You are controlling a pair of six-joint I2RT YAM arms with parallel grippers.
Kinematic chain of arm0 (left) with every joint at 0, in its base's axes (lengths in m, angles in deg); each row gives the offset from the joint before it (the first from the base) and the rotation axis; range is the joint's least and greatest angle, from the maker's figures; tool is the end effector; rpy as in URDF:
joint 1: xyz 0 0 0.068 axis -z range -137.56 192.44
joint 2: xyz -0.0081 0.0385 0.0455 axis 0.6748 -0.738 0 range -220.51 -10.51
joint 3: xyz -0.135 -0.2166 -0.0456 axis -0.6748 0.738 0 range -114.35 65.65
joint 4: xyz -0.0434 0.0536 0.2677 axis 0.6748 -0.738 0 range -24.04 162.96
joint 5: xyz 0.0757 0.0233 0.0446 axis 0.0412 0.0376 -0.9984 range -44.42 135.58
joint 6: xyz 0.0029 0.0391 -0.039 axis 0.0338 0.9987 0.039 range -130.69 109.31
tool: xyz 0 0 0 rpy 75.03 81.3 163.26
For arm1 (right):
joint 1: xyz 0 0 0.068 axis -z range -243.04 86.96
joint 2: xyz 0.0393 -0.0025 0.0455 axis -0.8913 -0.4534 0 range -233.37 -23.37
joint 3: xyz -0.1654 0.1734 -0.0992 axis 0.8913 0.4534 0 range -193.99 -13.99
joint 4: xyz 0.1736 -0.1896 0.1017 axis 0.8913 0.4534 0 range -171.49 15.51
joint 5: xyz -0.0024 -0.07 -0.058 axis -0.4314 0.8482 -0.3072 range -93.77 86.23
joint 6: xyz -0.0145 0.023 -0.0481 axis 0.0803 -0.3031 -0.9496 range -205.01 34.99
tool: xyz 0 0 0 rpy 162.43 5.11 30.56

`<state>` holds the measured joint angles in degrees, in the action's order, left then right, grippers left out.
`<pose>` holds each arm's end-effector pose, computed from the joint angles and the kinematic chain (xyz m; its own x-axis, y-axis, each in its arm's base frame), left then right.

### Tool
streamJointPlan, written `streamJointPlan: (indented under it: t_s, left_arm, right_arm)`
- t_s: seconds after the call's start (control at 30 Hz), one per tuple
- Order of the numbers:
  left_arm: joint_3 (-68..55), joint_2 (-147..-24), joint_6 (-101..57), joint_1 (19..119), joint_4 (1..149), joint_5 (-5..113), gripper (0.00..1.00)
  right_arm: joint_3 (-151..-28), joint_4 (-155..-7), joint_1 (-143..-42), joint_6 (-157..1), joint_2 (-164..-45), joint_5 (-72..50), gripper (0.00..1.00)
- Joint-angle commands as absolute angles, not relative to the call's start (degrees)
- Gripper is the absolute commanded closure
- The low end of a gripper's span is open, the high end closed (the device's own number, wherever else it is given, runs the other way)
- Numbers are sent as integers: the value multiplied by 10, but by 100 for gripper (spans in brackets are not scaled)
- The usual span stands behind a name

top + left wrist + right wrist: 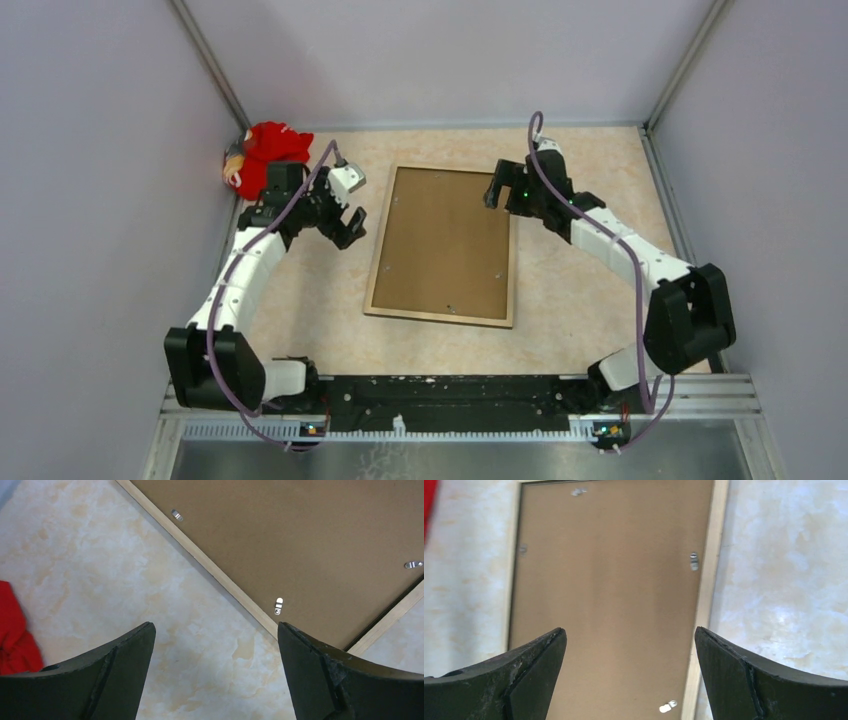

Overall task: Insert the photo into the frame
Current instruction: Turn over the photo frame item on the photo frame, then install the photo frame at the center of the board.

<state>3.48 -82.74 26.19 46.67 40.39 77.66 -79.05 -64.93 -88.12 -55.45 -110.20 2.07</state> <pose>0.2867 -0.0411 0.2934 -0.2688 0.5298 -0.8044 0.7670 0.6229 0.1539 0.3260 0.1483 0.2530 -0.6610 0.2326 -0.7135 -0.0267 0.9428 0.3322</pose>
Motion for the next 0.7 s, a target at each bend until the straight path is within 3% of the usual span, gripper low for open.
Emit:
streamJointPlan:
  t_s: [0.0, 0.13, 0.27, 0.37, 0.67]
  left_arm:
    - [33, -882, 202, 468, 441, 811, 3]
    - [18, -954, 192, 469, 428, 855, 14]
    - [-8, -1043, 169, 468, 400, 872, 33]
    - [-20, -1096, 160, 468, 392, 880, 46]
    - [-16, -1144, 148, 468, 413, 903, 62]
  right_arm:
    - [-729, -752, -887, -508, -1042, -64, 2]
    - [-689, -807, -945, -454, -1045, -52, 14]
    - [-694, -820, -1027, -421, -1090, -41, 32]
    - [-677, -893, -1090, -405, -1114, -30, 35]
    - [-703, -1019, -1166, -362, -1253, -81, 41]
